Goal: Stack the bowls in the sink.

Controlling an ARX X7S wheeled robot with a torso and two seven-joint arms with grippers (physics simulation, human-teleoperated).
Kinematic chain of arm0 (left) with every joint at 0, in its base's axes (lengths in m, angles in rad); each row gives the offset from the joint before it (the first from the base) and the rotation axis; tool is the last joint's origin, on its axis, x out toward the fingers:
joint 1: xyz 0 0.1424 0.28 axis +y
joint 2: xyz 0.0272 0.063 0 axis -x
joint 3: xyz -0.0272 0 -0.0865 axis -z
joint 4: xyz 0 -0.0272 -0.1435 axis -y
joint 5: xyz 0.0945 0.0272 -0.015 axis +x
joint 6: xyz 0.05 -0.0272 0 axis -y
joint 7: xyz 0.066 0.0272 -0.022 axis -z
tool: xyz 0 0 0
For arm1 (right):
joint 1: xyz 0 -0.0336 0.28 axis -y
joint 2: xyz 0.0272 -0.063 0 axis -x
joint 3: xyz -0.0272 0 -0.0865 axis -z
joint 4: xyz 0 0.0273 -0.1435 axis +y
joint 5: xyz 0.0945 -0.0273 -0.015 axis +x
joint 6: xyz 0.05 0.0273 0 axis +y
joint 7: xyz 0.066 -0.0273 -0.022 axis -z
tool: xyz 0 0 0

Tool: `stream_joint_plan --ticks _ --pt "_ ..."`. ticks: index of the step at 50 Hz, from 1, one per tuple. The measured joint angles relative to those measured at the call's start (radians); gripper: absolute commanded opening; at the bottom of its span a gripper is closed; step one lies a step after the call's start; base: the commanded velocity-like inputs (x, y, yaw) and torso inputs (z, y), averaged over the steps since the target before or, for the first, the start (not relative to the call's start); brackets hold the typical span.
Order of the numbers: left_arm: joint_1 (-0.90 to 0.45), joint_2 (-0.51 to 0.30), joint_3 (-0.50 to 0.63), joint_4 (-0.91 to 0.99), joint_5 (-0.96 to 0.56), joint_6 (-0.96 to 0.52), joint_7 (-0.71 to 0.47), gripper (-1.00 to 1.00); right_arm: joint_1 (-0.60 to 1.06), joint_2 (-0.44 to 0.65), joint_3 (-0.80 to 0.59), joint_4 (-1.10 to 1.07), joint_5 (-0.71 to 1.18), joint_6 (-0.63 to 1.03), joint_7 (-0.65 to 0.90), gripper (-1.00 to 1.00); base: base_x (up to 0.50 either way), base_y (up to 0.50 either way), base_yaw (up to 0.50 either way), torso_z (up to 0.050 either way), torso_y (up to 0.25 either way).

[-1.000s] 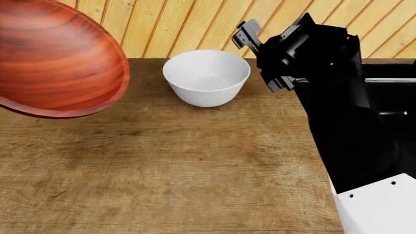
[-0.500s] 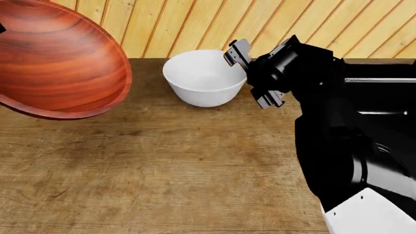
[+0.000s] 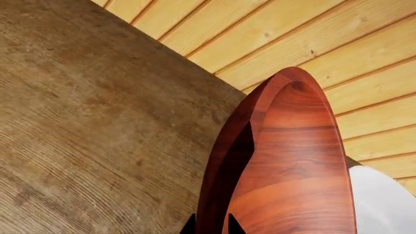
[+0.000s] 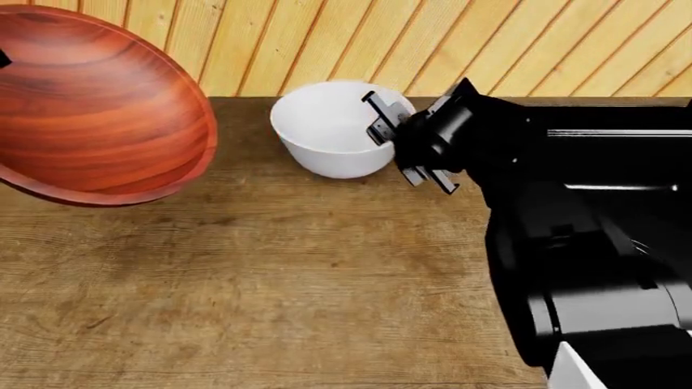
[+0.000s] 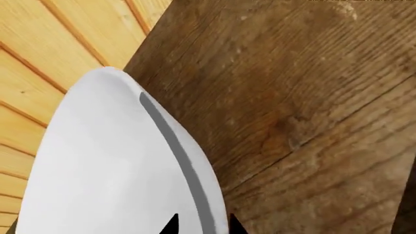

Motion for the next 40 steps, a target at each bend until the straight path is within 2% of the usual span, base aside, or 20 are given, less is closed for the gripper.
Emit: stream_joint_plan --ticks 8,14,20,32,40 --pt "0.0 0.002 0.005 -0.001 0.004 0.002 0.005 -1.0 0.003 0.001 -0.043 0.001 0.025 0.0 -0.008 -1.0 0.0 0.0 0.0 0.0 0.001" --pt "-0.006 0.007 0.01 -0.006 0.009 0.001 0.007 -1.0 0.016 0.0 0.028 0.001 -0.05 0.016 -0.017 -1.0 0.0 0.0 0.0 0.0 0.0" --pt "-0.013 0.018 0.016 -0.015 0.019 -0.002 0.015 -1.0 0.043 0.0 0.197 0.001 -0.23 0.05 -0.048 -1.0 0.0 0.0 0.0 0.0 0.0" --pt "-0.018 0.032 0.023 -0.026 0.039 -0.003 0.035 -1.0 0.107 0.006 0.633 0.001 -0.746 0.128 -0.174 -1.0 0.0 0.0 0.0 0.0 0.001" --pt "-0.007 0.026 0.021 -0.02 0.046 0.006 0.051 -1.0 0.142 0.025 0.808 0.001 -0.984 0.183 -0.273 -1.0 0.0 0.0 0.0 0.0 0.0"
